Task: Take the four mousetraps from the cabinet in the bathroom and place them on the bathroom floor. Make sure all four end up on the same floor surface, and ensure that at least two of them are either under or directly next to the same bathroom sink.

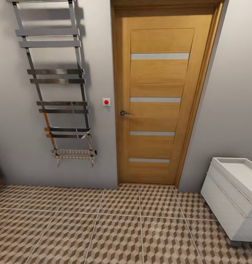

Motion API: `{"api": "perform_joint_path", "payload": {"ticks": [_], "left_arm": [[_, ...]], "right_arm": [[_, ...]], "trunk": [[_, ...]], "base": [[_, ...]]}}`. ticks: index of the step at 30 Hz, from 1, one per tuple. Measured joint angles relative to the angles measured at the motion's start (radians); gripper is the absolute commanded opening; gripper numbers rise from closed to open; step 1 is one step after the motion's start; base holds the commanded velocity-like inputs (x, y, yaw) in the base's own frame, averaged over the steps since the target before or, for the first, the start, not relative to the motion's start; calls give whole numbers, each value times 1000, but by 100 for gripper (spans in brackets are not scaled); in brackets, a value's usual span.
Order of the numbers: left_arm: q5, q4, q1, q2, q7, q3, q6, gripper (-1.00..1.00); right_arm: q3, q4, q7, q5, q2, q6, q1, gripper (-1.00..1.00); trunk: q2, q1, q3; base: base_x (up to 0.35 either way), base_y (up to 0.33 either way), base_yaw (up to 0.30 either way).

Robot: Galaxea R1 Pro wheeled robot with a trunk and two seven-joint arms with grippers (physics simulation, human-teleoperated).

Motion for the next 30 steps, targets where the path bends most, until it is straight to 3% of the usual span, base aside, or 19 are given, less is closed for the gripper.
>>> {"api": "perform_joint_path", "payload": {"ticks": [14, 30], "left_arm": [[0, -13, 0, -1, 0, 1, 0, 100], [0, -35, 0, -1, 1, 0, 0, 100]], "right_arm": [[0, -1, -1, 0, 1, 0, 0, 100], [-1, -3, -1, 0, 1, 0, 0, 100]], "trunk": [[0, 0, 0], [0, 0, 0]], "base": [[0, 0, 19], [0, 0, 246]]}}
